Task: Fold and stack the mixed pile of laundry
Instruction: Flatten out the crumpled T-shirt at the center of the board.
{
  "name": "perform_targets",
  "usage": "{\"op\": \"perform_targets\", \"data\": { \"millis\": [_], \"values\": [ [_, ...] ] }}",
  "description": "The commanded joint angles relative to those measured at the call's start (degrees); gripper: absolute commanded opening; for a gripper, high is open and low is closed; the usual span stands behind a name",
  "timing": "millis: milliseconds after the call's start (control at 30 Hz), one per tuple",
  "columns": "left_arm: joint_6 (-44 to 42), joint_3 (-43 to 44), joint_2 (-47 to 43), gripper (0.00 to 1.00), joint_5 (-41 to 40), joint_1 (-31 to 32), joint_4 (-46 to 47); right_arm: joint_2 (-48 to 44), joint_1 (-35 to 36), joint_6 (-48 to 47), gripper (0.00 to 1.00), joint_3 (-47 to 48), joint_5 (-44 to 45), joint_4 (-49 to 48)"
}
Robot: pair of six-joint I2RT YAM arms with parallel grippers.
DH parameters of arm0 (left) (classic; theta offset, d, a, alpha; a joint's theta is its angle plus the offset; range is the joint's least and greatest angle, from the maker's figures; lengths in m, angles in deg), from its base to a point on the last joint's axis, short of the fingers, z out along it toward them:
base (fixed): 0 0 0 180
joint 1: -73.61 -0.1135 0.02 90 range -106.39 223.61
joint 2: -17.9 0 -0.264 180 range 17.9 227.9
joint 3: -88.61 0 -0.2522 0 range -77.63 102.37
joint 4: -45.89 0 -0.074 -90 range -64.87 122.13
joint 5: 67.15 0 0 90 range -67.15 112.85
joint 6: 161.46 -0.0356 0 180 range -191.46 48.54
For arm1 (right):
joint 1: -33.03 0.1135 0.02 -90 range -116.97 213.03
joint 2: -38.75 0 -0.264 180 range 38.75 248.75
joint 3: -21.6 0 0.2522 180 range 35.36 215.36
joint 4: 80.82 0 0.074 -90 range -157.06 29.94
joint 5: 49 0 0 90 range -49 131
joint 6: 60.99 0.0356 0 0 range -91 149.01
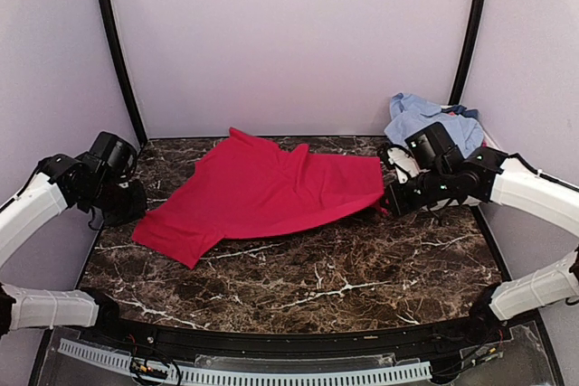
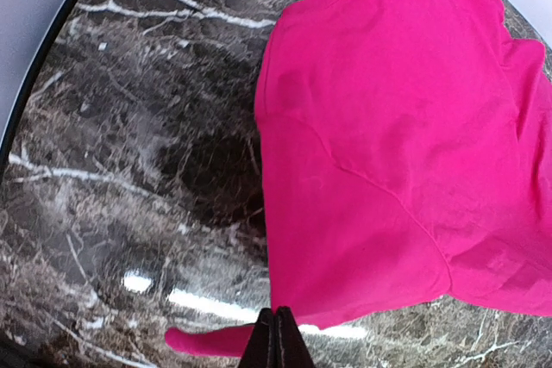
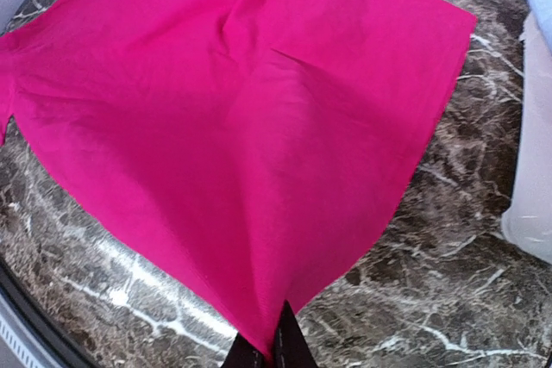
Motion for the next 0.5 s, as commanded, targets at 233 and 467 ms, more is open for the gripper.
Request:
{"op": "perform_targets", "data": {
  "millis": [233,467],
  "values": [
    [9.3,0.8,-12.3,0.00,9.1,0.2,-22.2,-1.5,12.8,15.1,0.05,-1.4,2.2,13.6],
    [10.1,0.1,-16.0,0.10,16.1,0.1,-27.1,-1.5,15.1,19.1,0.52,1.3,1.0,23.5]
  ]
}}
